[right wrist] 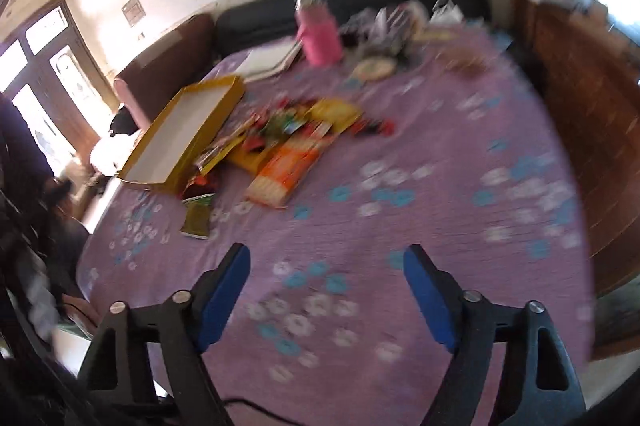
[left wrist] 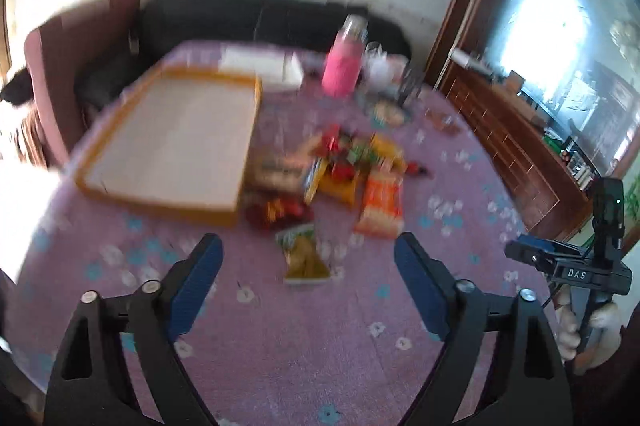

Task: Organize snacks
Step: 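Grasp the green-and-yellow snack bag with left tool while right tool grasps orange cracker pack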

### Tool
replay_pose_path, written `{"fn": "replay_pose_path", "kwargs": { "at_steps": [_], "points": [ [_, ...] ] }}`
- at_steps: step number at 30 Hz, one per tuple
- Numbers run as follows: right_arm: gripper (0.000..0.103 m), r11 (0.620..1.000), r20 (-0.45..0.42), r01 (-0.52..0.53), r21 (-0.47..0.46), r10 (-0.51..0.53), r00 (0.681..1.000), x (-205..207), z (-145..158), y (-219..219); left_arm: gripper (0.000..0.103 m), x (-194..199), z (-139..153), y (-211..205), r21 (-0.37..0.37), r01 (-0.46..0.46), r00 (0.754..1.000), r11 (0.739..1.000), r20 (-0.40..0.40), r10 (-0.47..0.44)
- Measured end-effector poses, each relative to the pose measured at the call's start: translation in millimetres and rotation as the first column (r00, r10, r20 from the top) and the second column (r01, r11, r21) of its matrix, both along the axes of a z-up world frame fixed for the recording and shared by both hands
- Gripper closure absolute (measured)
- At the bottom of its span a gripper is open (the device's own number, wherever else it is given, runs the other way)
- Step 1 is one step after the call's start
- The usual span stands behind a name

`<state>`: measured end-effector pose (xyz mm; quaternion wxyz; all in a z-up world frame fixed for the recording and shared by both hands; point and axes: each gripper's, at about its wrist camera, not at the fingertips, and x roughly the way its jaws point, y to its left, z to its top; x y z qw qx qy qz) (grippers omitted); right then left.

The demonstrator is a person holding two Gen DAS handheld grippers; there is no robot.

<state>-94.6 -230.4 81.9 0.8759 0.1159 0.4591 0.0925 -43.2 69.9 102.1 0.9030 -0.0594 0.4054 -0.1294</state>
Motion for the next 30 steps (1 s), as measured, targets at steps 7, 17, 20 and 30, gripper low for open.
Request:
{"fn": "replay_pose_path", "kwargs": {
  "at_steps": [7,17,20,30],
  "points": [
    [0.025,1.0,-0.075,0.03,0.006,-0.029,0.997,101,-56,49,0.037,33,-79,-12,0.029,-0.002,0.989,1.0,-0.15,0.007],
    [0.025,0.99,-0.144,0.125,-0.07,-0.134,0.98,175,-83,78,0.037,52,-91,-31,0.135,0.043,0.99,0.99,-0.136,-0.025],
    [0.023,0.984,-0.137,0.125,-0.127,-0.142,0.98,183,-83,88,0.037,62,-97,-35,0.177,0.043,0.99,0.983,-0.14,-0.018],
    [0.025,0.976,-0.132,0.119,-0.182,-0.144,0.981,174,-89,87,0.063,60,-99,-49,0.218,0.06,0.992,0.974,-0.124,-0.033]
  ]
}}
